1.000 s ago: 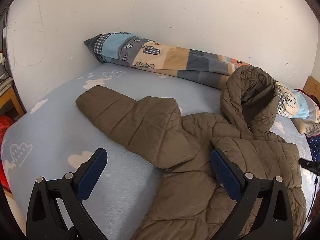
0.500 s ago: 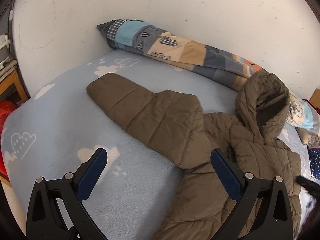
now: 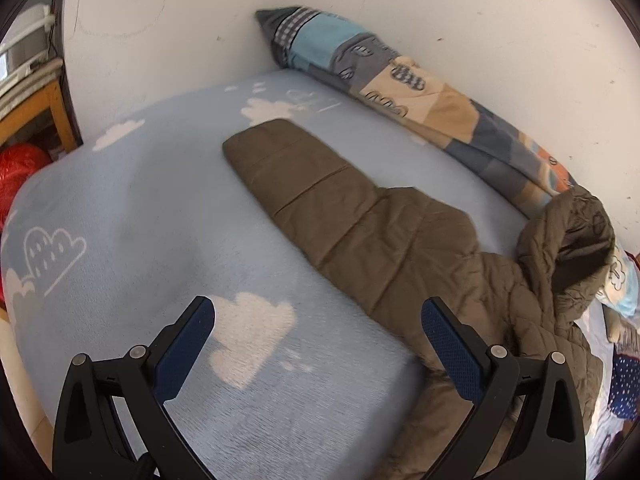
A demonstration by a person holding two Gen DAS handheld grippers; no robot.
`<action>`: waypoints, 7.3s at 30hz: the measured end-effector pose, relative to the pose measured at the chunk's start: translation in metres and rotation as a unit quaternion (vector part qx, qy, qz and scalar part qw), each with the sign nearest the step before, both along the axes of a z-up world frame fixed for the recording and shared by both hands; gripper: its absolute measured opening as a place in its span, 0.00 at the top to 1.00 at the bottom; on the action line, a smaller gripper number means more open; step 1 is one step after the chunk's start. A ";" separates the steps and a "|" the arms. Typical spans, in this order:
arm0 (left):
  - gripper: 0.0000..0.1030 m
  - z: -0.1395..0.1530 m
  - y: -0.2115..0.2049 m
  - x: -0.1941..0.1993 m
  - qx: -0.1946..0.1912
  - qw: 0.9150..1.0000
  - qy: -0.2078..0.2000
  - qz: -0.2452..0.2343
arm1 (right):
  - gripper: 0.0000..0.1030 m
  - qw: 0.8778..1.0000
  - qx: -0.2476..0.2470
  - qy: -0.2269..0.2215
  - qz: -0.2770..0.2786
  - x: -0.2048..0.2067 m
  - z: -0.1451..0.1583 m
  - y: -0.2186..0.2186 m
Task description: Fold large clothes
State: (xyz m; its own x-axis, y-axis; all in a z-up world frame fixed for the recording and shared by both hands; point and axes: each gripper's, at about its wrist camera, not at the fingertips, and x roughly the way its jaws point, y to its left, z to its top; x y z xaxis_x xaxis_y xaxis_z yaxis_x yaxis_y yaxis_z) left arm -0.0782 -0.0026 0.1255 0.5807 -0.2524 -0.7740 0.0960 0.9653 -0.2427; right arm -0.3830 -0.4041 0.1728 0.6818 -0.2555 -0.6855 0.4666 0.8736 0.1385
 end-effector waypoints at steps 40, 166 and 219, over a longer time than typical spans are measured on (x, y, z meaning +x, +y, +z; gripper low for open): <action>0.17 -0.101 0.095 0.239 -0.233 0.960 0.104 0.114 | 0.32 0.995 0.010 0.054 0.085 0.048 -0.048 -0.002; 0.25 -0.005 -0.194 -0.069 0.055 0.964 -0.026 -0.259 | 0.55 0.987 0.144 0.057 -0.053 0.036 -0.090 -0.125; 0.24 -0.025 -0.253 -0.112 0.155 0.927 -0.151 -0.307 | 0.56 0.996 0.058 0.069 -0.005 0.052 -0.087 -0.070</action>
State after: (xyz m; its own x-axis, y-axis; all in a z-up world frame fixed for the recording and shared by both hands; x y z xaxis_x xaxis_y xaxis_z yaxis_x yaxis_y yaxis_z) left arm -0.1902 -0.2555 0.1001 0.6033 -0.4009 -0.6895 0.6692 0.7248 0.1641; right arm -0.3305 -0.4738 0.0858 0.5769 -0.1756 -0.7977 0.4968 0.8506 0.1721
